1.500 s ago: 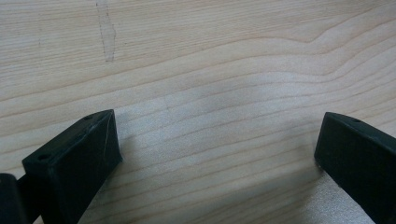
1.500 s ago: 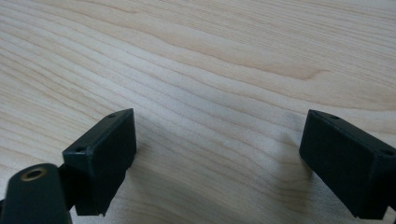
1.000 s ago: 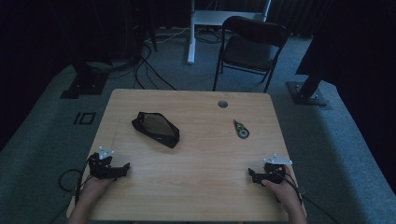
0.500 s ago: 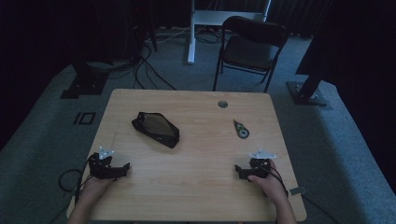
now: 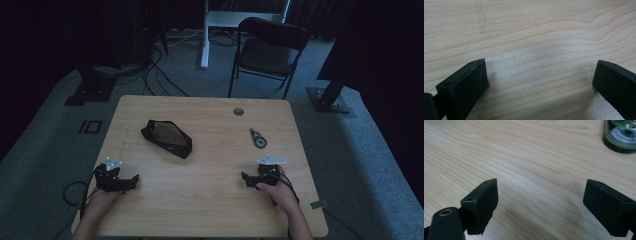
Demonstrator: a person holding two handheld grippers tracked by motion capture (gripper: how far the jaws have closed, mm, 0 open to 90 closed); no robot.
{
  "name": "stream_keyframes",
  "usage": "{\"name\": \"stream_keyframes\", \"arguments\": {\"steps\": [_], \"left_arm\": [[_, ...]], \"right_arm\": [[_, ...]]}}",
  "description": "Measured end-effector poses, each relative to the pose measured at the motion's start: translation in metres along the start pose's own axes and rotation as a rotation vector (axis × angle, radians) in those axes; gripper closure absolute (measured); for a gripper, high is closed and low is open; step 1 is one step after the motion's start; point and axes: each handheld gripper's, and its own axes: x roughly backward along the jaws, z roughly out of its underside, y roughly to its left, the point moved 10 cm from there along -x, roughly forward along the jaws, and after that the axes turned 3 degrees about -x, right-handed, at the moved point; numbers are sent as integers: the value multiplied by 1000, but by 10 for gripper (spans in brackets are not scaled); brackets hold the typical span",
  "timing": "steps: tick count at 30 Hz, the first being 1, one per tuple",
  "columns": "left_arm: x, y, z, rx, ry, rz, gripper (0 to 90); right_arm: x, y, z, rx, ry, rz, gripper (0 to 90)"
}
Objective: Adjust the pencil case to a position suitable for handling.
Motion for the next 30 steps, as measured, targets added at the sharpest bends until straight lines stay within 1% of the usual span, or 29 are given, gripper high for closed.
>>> {"name": "stream_keyframes", "arguments": {"steps": [2, 3, 5, 6, 9, 11, 16, 17, 19, 21, 27, 28, 29, 30], "left_arm": [[0, 0, 0, 0, 0, 0, 2], [0, 0, 0, 0, 0, 0, 2], [0, 0, 0, 0, 0, 0, 2], [0, 0, 0, 0, 0, 0, 2], [0, 0, 0, 0, 0, 0, 2], [0, 0, 0, 0, 0, 0, 2], [0, 0, 0, 0, 0, 0, 2], [0, 0, 0, 0, 0, 0, 2], [0, 0, 0, 0, 0, 0, 2], [0, 0, 0, 0, 0, 0, 2], [0, 0, 0, 1, 0, 0, 2], [0, 0, 0, 0, 0, 0, 2], [0, 0, 0, 0, 0, 0, 2], [0, 0, 0, 0, 0, 0, 2]], "right_arm": [[-1, 1, -3, 20, 0, 10, 125], [-1, 1, -3, 20, 0, 10, 125], [-3, 5, -6, 23, -6, -4, 126], [-5, 9, -8, 33, -9, -11, 126], [-8, 12, -10, 41, -7, -15, 126], [-10, 17, -13, 47, -18, -25, 126], [-15, 24, -17, 55, -20, -34, 126], [-18, 28, -18, 58, -19, -41, 126], [-20, 30, -20, 54, -22, -43, 126], [-24, 36, -24, 49, -37, -56, 126], [-31, 44, -30, 60, -38, -67, 133], [-34, 48, -31, 64, -41, -74, 133], [-34, 48, -31, 64, -41, -74, 133], [-37, 52, -33, 62, -43, -80, 135]]}}
